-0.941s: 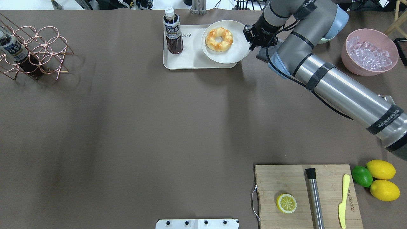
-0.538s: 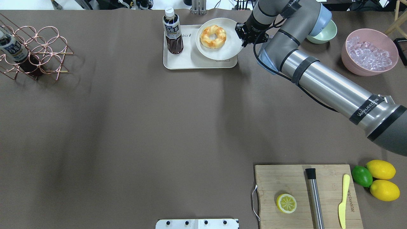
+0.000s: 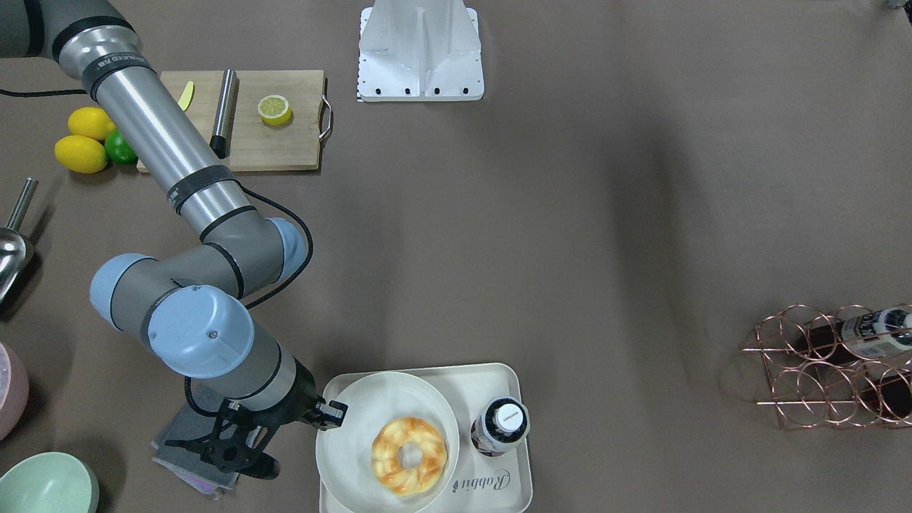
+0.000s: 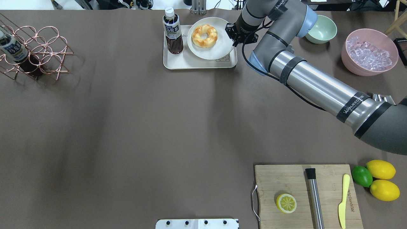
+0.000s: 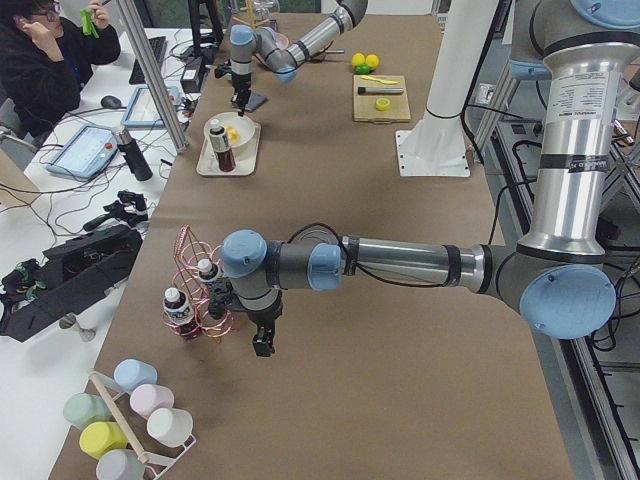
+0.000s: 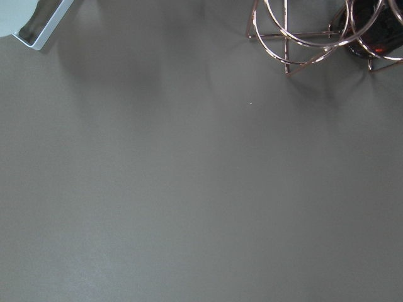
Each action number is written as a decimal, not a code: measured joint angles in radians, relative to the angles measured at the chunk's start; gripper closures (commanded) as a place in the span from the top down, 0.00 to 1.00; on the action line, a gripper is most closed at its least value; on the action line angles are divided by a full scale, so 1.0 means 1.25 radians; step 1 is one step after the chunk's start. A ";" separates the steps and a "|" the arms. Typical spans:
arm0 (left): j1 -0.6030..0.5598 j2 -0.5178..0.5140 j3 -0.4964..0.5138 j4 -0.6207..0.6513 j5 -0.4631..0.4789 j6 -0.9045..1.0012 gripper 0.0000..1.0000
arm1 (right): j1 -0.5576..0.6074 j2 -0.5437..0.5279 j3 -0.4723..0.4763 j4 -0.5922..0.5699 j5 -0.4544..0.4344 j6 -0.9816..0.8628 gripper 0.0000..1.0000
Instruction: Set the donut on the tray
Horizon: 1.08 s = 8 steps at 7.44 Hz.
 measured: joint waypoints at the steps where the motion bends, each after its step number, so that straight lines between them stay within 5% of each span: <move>1: 0.000 -0.001 0.000 0.000 0.000 0.000 0.98 | -0.002 0.008 -0.007 0.001 -0.010 0.005 0.00; 2: 0.000 -0.003 0.000 0.000 0.000 0.000 0.98 | -0.003 0.016 -0.013 0.002 -0.016 0.010 0.99; 8: 0.000 -0.011 0.000 0.000 0.000 0.000 0.98 | -0.006 0.022 -0.040 0.048 -0.055 0.029 1.00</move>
